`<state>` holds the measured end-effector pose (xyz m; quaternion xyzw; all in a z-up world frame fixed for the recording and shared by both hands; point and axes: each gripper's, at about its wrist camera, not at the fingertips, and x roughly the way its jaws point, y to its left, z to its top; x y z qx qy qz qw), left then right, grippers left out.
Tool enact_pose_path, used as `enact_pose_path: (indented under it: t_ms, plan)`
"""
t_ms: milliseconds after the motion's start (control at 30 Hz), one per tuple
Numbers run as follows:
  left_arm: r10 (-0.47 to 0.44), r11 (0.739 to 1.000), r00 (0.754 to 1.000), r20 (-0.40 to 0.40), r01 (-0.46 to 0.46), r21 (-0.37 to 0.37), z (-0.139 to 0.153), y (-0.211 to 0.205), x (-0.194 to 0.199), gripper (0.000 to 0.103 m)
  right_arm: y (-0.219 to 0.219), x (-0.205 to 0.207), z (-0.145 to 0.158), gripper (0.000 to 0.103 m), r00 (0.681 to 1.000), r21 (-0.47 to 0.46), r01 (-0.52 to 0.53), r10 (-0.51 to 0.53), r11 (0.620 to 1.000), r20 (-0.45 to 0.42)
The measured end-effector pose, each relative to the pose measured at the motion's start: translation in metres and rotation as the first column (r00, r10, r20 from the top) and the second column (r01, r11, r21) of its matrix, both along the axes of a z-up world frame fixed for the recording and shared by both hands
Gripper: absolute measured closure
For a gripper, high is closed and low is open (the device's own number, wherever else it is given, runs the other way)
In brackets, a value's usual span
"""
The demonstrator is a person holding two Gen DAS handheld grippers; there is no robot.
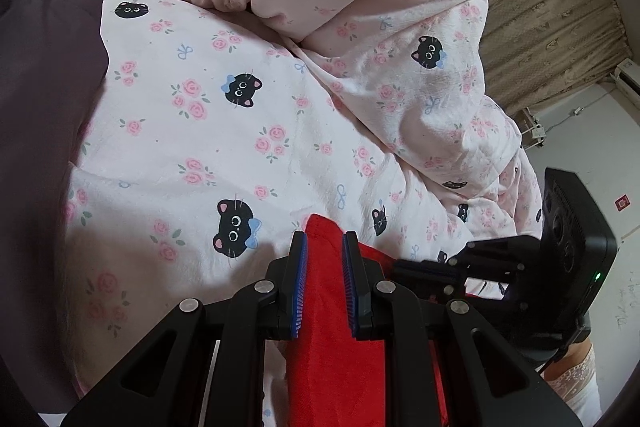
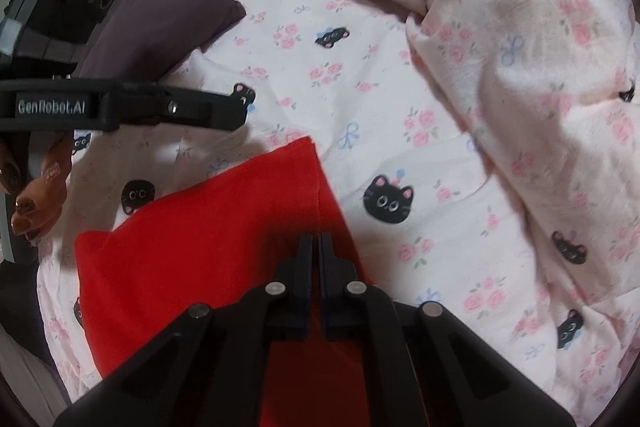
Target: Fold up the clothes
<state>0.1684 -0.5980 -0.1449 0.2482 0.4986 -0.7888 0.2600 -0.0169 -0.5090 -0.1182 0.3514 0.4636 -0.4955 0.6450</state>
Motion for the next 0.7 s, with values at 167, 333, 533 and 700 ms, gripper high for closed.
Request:
enact_pose_path:
  t_ms: [167,333,533,700]
  plan:
    - [0.001,1.000,1.000,-0.002,-0.001,0.006,0.000,-0.001,0.001,0.088,-0.011,-0.004,0.005,0.100,0.999,-0.018,0.026,-0.027,0.999,-0.032]
    - [-0.004,1.000,1.000,0.000,0.004,0.013,-0.001,-0.002,0.001,0.088,-0.020,0.000,-0.016,0.100,0.991,0.016,0.050,-0.048,0.999,-0.121]
    - [-0.036,0.999,0.999,0.000,0.036,0.016,-0.001,0.002,-0.005,0.088,-0.008,-0.026,0.004,0.095,0.986,-0.051,0.132,-0.137,0.990,-0.098]
    - [-0.120,0.993,0.993,0.015,0.120,0.014,0.000,0.012,-0.020,0.088,0.025,-0.046,0.022,0.095,0.997,0.003,0.079,-0.079,0.997,-0.022]
